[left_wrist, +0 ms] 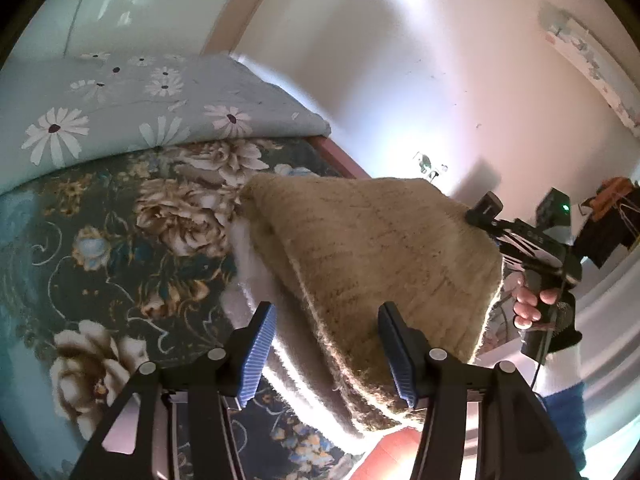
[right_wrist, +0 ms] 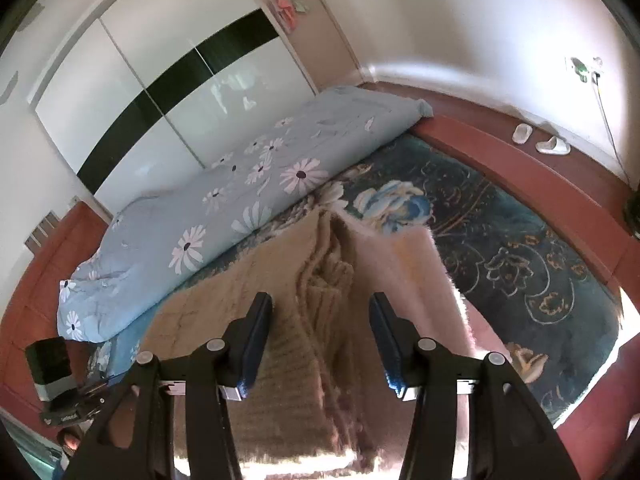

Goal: Fold clothes
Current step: 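Carry the sweater with both grippers and lower it onto the folded clothes stack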

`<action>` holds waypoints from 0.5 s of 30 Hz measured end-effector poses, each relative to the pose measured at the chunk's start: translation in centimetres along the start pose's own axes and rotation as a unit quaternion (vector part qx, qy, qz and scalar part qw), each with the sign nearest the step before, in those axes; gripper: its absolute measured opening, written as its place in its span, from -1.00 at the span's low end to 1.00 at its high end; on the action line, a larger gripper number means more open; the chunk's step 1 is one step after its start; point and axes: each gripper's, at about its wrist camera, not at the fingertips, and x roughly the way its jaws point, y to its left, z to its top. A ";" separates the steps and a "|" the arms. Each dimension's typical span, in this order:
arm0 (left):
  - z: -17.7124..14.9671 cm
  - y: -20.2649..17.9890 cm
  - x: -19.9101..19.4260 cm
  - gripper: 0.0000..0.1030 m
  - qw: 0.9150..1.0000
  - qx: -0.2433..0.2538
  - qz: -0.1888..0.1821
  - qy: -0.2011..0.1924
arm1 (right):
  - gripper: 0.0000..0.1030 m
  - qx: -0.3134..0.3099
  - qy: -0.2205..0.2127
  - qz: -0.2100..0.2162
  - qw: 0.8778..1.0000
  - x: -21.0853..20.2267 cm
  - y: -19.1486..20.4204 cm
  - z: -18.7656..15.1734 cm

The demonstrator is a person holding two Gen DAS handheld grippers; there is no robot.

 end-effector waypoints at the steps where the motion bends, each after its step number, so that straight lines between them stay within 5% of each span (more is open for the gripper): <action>1: 0.0 0.0 -0.3 0.12 1.000 0.003 0.004 -0.010 | 0.01 -0.003 -0.014 -0.004 1.000 -0.8 0.1 -0.2; 4: 0.1 -0.1 -1.0 0.15 0.999 -0.003 -0.007 -0.034 | 0.01 -0.025 -0.062 -0.041 0.997 -3.2 1.3 -1.0; 7: -0.1 -0.4 0.0 0.16 1.000 -0.008 -0.014 -0.015 | 0.01 -0.075 -0.091 -0.041 0.992 -4.8 3.9 -2.1; 12: -0.8 -1.5 1.5 0.17 1.000 0.003 -0.013 -0.003 | 0.01 -0.178 -0.066 -0.029 0.981 -3.7 8.6 -4.6; 15: -0.9 -2.6 1.9 0.17 1.000 0.010 -0.012 0.002 | 0.01 -0.212 -0.028 -0.079 0.974 -1.4 8.7 -5.6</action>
